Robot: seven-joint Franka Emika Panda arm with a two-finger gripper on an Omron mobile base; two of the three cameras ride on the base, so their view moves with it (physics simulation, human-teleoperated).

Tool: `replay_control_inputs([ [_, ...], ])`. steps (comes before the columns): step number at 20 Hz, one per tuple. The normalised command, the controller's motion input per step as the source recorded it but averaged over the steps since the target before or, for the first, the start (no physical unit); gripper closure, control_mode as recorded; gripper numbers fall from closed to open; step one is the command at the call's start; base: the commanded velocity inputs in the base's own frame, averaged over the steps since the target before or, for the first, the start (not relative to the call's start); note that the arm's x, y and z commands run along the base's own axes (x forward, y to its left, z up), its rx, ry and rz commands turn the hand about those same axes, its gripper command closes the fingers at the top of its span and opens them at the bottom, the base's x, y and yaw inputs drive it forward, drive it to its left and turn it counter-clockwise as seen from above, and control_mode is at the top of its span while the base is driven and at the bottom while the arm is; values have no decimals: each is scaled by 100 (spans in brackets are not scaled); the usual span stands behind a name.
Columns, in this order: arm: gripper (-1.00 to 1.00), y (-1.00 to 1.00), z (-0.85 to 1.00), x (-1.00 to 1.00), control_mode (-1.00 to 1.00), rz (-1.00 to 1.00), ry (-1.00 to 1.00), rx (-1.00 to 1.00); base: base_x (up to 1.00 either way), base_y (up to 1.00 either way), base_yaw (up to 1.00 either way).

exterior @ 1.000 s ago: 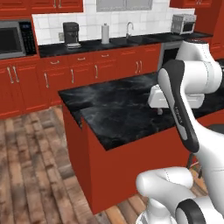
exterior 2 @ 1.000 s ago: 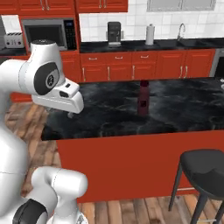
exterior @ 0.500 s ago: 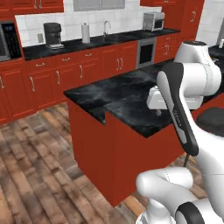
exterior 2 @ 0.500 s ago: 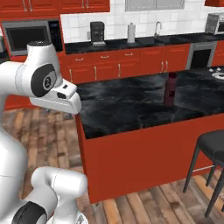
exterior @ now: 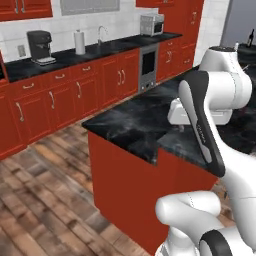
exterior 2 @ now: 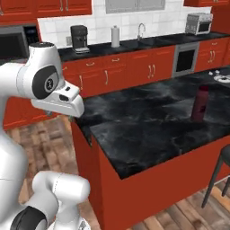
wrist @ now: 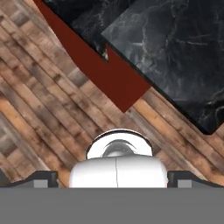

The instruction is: Place the drinks on the dining counter in a tight cluster.

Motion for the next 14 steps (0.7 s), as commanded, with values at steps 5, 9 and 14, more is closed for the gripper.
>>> replay_control_inputs([
  [5,-100,0,0,0,100,0,0,0,46,100,-39],
  [9,-100,0,0,0,100,0,0,0,45,100,-39],
  [14,-100,0,0,0,100,0,0,0,54,100,-38],
])
